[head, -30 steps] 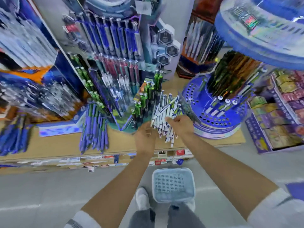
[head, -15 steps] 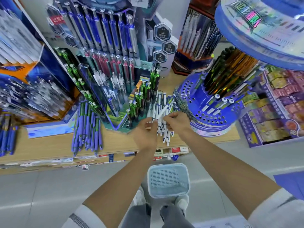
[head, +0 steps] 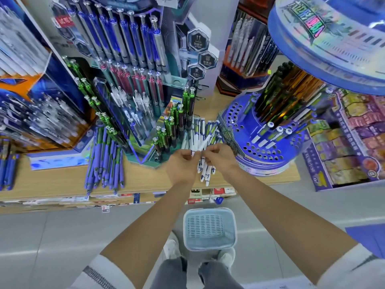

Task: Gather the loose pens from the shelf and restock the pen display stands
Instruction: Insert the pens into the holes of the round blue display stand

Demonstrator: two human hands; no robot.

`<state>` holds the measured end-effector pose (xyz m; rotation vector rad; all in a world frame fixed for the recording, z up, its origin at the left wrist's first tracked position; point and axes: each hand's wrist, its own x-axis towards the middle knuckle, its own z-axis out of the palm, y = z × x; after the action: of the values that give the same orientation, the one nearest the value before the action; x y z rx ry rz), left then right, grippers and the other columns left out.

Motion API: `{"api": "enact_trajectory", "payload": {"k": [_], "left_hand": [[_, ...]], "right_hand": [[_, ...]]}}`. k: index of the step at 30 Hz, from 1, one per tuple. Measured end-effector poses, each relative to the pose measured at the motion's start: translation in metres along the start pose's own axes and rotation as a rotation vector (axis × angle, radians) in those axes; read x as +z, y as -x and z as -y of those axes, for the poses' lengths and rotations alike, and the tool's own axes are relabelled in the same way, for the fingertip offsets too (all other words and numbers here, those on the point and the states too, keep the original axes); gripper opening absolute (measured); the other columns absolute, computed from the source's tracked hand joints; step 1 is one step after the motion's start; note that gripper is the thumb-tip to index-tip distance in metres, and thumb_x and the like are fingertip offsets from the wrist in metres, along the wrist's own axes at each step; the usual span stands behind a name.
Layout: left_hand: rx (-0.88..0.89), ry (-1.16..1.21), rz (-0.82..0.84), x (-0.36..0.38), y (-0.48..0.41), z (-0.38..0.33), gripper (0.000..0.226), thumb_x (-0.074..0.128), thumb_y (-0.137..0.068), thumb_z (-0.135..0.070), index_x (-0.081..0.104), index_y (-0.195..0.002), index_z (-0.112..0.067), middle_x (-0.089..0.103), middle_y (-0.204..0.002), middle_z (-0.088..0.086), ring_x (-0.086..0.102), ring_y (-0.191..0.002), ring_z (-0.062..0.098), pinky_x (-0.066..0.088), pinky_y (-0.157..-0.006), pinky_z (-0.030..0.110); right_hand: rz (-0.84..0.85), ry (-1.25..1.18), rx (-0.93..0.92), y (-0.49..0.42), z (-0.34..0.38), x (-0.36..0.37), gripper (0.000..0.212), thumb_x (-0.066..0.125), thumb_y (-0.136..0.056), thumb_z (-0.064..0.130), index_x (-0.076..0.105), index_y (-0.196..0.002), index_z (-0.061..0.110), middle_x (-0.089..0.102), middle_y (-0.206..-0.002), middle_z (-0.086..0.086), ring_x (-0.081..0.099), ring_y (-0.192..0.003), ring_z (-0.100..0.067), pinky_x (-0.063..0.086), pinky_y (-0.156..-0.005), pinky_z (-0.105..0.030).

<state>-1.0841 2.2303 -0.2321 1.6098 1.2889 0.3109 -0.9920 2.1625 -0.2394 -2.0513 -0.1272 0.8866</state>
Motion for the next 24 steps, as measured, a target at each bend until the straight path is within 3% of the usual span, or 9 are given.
{"api": "enact_trajectory", "payload": {"k": [2, 4, 6, 10, 13, 16, 20, 24], "left_hand": [[0.016, -0.007, 0.023, -0.001, 0.0, -0.001, 0.019, 0.07, -0.084, -0.036, 0.063, -0.087, -0.019, 0.063, -0.077, -0.009, 0.06, -0.072, 0.012, 0.049, -0.07, 0.026], [0.012, 0.012, 0.074, -0.001, -0.002, 0.003, 0.016, 0.07, -0.085, -0.035, 0.064, -0.086, -0.02, 0.067, -0.077, -0.006, 0.065, -0.071, 0.018, 0.055, -0.072, 0.032], [-0.007, 0.041, 0.113, -0.001, -0.003, 0.006, 0.012, 0.07, -0.084, -0.035, 0.065, -0.083, -0.024, 0.071, -0.078, -0.002, 0.069, -0.072, 0.024, 0.058, -0.074, 0.042], [0.008, 0.044, 0.121, -0.004, -0.005, 0.008, 0.016, 0.069, -0.085, -0.035, 0.069, -0.087, -0.019, 0.072, -0.077, 0.0, 0.069, -0.066, 0.022, 0.059, -0.07, 0.045], [-0.001, 0.053, 0.146, -0.006, -0.007, 0.006, 0.015, 0.071, -0.085, -0.031, 0.07, -0.088, -0.016, 0.07, -0.073, -0.001, 0.065, -0.059, 0.018, 0.059, -0.068, 0.041], [0.005, -0.013, 0.193, -0.006, -0.009, 0.005, 0.018, 0.073, -0.082, -0.032, 0.073, -0.084, -0.014, 0.064, -0.062, -0.006, 0.059, -0.055, 0.013, 0.056, -0.066, 0.032], [0.018, -0.014, 0.164, -0.007, -0.01, 0.004, 0.023, 0.075, -0.079, -0.041, 0.07, -0.069, -0.021, 0.065, -0.059, -0.005, 0.06, -0.055, 0.015, 0.057, -0.063, 0.032], [0.049, -0.103, 0.169, -0.006, -0.011, 0.001, 0.024, 0.074, -0.08, -0.041, 0.072, -0.076, -0.017, 0.068, -0.067, -0.001, 0.061, -0.057, 0.016, 0.054, -0.062, 0.03]], "right_hand": [[0.004, -0.066, 0.003, 0.001, -0.001, 0.0, 0.014, 0.069, -0.085, 0.011, 0.062, -0.097, 0.006, 0.066, -0.085, -0.011, 0.063, -0.074, -0.024, 0.058, -0.082, -0.043], [0.027, -0.158, 0.028, 0.003, 0.001, -0.003, 0.017, 0.064, -0.09, 0.008, 0.06, -0.104, -0.001, 0.062, -0.078, -0.008, 0.058, -0.063, -0.017, 0.057, -0.066, -0.029], [0.043, -0.203, 0.052, 0.004, 0.004, -0.007, 0.013, 0.059, -0.095, 0.015, 0.061, -0.093, 0.002, 0.059, -0.074, -0.006, 0.056, -0.062, -0.015, 0.054, -0.061, -0.024], [0.057, -0.111, 0.029, 0.0, 0.01, -0.008, 0.034, 0.069, -0.088, 0.038, 0.061, -0.082, 0.006, 0.061, -0.069, -0.006, 0.059, -0.062, -0.017, 0.057, -0.069, -0.032], [0.053, 0.008, 0.016, -0.007, 0.013, -0.007, 0.024, 0.071, -0.086, 0.026, 0.06, -0.076, 0.007, 0.057, -0.067, -0.009, 0.058, -0.06, -0.019, 0.059, -0.073, -0.037], [0.03, 0.107, -0.005, -0.012, 0.01, -0.01, 0.03, 0.066, -0.085, 0.019, 0.044, -0.066, 0.013, 0.046, -0.065, -0.006, 0.055, -0.072, -0.022, 0.059, -0.079, -0.046], [0.082, 0.041, -0.043, -0.008, 0.006, -0.015, 0.022, 0.07, -0.087, 0.016, 0.051, -0.081, 0.009, 0.05, -0.074, -0.007, 0.056, -0.068, -0.016, 0.059, -0.067, -0.032], [0.155, -0.05, -0.053, -0.005, 0.004, -0.022, 0.017, 0.07, -0.088, 0.013, 0.055, -0.09, 0.007, 0.058, -0.081, -0.008, 0.06, -0.072, -0.019, 0.058, -0.074, -0.039]]}}
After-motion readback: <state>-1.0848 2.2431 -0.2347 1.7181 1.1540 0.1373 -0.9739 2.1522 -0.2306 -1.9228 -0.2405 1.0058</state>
